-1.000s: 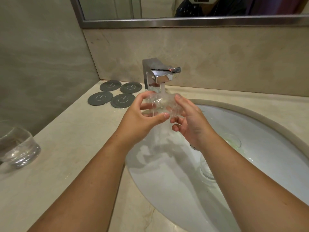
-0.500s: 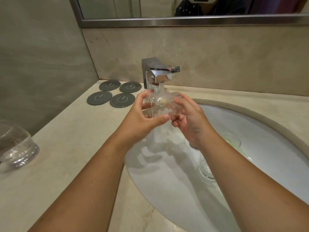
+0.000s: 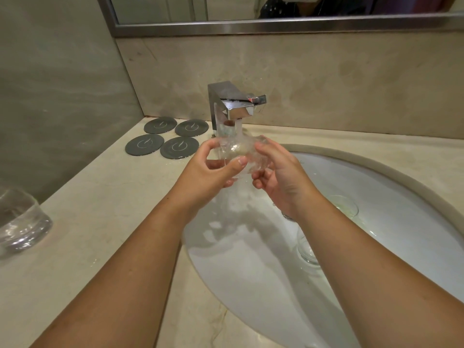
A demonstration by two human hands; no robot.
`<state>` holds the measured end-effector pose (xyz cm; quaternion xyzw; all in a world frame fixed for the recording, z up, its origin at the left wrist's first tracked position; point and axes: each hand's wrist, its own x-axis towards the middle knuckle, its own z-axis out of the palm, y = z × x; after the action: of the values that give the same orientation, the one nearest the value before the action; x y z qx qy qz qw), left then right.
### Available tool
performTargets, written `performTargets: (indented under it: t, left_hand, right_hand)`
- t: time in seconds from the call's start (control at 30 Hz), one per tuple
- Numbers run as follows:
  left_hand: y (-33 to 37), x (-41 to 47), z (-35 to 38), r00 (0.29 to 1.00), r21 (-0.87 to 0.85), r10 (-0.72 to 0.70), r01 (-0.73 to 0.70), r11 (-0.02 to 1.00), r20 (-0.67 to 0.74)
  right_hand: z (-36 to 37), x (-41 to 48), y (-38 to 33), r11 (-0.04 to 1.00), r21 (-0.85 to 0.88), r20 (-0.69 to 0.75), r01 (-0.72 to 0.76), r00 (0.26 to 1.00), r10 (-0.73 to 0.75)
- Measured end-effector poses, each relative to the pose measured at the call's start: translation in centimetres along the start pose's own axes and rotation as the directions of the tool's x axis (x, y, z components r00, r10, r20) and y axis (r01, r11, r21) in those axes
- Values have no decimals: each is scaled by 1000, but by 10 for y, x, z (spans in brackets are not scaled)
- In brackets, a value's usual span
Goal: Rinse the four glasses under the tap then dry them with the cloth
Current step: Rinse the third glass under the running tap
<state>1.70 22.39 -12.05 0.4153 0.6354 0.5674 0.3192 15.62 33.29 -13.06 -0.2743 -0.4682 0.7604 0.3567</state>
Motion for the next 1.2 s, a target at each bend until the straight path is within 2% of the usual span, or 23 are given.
performTargets:
  t: [0.17, 0.43, 0.67, 0.87, 1.07, 1.2]
  left_hand:
    - [1, -2, 1, 999, 99, 44, -46, 994, 21]
    - [3, -1, -1, 999, 96, 20, -16, 995, -42]
    - [2, 0, 3, 1000, 1, -17, 17, 1000, -14]
    - [3, -4, 3, 997, 112, 46, -52, 992, 55]
    - [3, -2, 0, 998, 92, 59, -59, 994, -6]
    - [1, 0, -1, 999, 14, 24, -24, 1000, -26]
  right_hand:
    - [1, -1, 1, 1000, -6, -35, -8, 999, 8]
    - [3, -5, -3, 992, -34, -36, -123, 992, 122]
    - [3, -3, -2, 1000, -21, -69, -16, 997, 14]
    - [1, -4, -1, 999, -35, -106, -39, 994, 35]
    - [1, -3, -1, 990, -101, -87, -97, 992, 88]
    - [0, -4, -5, 994, -94, -41, -57, 998, 53]
